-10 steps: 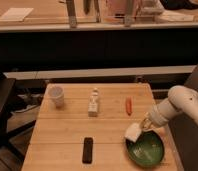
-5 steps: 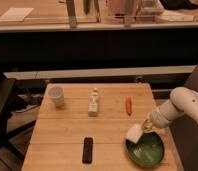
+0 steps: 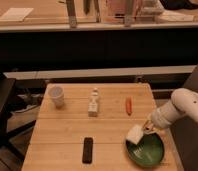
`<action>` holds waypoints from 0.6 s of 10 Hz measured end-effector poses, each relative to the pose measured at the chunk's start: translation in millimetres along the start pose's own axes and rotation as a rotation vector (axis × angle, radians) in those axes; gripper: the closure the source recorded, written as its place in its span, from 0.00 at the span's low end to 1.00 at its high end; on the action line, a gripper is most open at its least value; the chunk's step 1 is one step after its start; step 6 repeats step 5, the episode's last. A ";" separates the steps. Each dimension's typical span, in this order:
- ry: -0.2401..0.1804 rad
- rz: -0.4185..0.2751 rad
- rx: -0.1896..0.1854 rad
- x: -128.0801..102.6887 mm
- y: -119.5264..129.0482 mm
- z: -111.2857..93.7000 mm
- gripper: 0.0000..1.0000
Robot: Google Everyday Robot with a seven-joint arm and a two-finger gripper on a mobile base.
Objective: Place the white sponge in the ceramic bowl
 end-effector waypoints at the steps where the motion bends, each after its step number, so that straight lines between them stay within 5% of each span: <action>1: 0.000 0.001 -0.001 -0.1 0.7 0.2 0.57; 3: -0.001 0.002 -0.003 -0.5 2.4 1.0 0.44; 6: -0.001 0.003 -0.005 -0.6 4.0 1.5 0.43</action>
